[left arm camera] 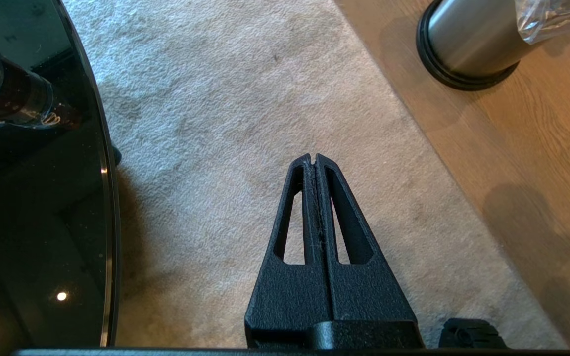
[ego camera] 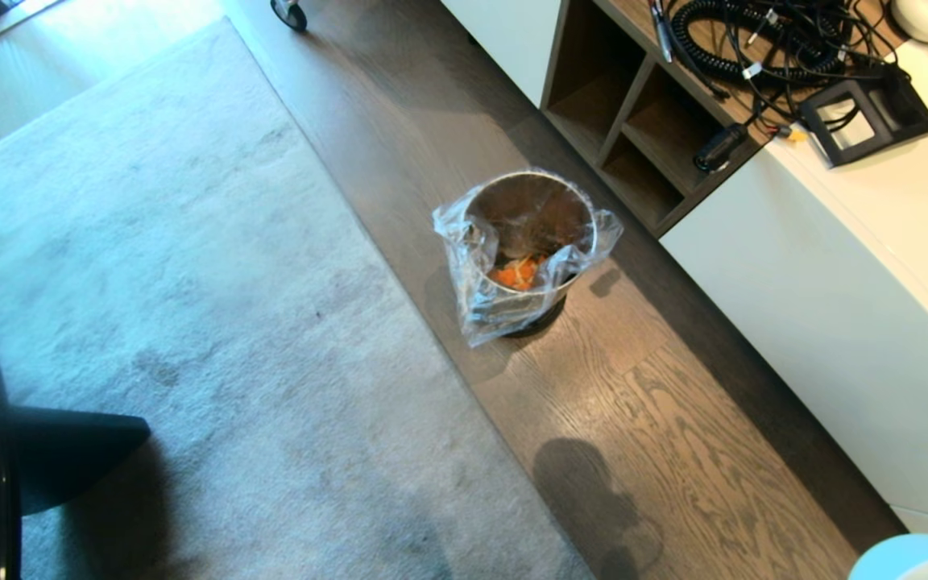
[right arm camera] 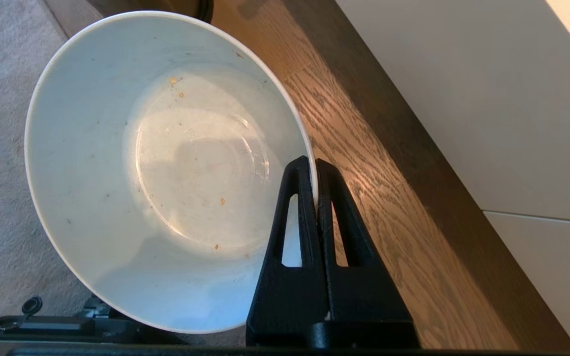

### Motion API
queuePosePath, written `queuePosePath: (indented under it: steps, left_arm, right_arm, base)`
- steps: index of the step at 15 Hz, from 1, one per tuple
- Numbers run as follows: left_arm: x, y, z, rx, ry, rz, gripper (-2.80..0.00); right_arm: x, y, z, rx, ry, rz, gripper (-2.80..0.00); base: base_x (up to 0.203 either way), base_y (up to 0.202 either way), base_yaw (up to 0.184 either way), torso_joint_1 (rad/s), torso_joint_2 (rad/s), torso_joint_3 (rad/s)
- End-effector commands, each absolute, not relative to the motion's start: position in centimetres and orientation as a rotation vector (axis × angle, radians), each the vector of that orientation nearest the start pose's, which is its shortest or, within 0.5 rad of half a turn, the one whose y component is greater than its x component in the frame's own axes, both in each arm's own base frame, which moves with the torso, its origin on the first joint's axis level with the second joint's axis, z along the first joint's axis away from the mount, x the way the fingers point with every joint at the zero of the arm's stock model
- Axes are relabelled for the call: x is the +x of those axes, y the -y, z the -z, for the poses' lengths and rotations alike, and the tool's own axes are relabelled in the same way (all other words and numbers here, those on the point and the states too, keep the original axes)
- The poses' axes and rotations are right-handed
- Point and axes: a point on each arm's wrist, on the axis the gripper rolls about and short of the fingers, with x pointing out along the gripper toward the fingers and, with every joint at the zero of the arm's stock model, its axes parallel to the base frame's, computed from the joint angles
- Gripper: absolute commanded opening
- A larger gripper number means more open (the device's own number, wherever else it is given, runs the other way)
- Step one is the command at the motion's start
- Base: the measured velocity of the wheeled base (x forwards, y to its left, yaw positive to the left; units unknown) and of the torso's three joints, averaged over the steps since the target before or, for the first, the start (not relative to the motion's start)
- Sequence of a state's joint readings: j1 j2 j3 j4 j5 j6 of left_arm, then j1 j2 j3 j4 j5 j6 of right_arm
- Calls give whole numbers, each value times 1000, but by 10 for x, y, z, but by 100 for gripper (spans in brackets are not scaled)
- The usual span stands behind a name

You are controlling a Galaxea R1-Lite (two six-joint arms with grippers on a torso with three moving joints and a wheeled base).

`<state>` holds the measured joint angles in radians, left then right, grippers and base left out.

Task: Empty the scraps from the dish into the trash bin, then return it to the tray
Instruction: Put the bowl back to the table

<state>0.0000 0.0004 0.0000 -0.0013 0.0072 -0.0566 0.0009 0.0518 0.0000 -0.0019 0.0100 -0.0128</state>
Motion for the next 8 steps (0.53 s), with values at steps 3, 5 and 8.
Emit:
queuePosePath:
  steps: [3, 5, 8]
  left_arm:
    - [-23, 0, -76, -57, 2, -8, -280]
    - [-23, 0, -76, -57, 2, -8, -280]
    - [-23, 0, -76, -57, 2, -8, -280]
  right_arm:
    - [-23, 0, -76, -9, 3, -11, -280]
    - [-23, 0, -76, -9, 3, -11, -280]
    - [-23, 0, -76, -9, 3, -11, -280]
  base:
    - [0, 0, 0, 0, 0, 0]
    - [0, 0, 0, 0, 0, 0]
    - [0, 0, 0, 0, 0, 0]
